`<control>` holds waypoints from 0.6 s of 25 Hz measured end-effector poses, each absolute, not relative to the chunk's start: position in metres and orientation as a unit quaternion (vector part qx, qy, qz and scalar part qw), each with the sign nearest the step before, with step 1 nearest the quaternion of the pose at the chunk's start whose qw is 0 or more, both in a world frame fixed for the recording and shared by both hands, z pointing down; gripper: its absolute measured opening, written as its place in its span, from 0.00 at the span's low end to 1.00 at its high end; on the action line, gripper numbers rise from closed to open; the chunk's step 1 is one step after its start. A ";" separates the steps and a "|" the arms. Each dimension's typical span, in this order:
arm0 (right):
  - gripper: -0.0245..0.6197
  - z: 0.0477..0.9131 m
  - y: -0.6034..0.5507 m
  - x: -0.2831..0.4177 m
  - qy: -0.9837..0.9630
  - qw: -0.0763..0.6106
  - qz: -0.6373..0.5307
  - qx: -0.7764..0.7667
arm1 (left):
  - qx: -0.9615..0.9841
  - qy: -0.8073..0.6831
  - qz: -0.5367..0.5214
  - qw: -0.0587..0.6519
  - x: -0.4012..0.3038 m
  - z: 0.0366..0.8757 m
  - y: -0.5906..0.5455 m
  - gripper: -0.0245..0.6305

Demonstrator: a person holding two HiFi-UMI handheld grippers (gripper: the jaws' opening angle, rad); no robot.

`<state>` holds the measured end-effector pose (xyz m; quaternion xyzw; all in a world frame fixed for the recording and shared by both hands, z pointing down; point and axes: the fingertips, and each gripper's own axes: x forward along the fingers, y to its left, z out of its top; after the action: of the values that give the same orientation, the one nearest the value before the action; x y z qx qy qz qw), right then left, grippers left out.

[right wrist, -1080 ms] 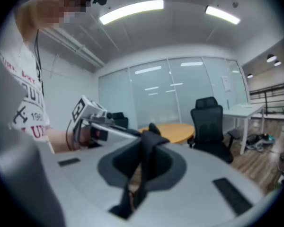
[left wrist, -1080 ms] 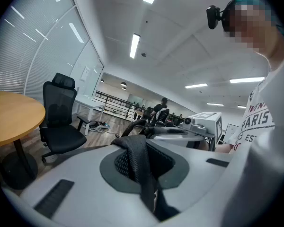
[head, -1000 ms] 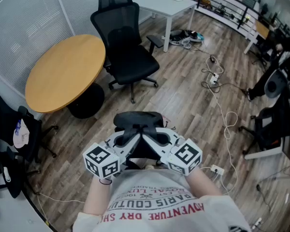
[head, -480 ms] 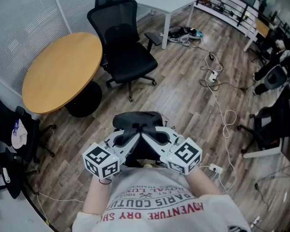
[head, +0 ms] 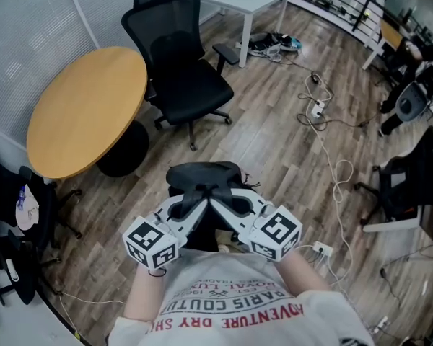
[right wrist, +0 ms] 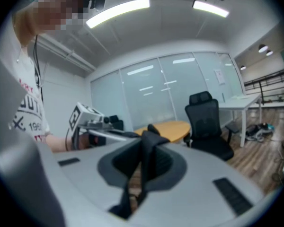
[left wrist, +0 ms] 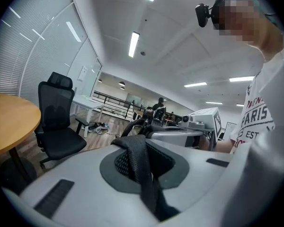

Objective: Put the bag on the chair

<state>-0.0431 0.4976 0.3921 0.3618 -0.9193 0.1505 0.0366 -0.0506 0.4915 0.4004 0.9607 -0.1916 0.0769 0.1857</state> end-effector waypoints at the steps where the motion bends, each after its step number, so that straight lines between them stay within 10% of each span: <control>1: 0.11 0.395 0.489 -0.044 -0.918 0.038 0.156 0.363 | 0.960 -0.191 0.079 0.190 -0.051 0.404 0.483 0.11; 15: 0.11 0.398 0.320 -0.036 -0.911 0.055 0.164 0.375 | 0.970 -0.141 0.073 0.186 -0.042 0.408 0.311 0.11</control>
<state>-0.0363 0.3196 0.3980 0.3745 -0.9109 0.1644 0.0551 -0.0418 0.3111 0.4082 0.9696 -0.1414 0.0734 0.1858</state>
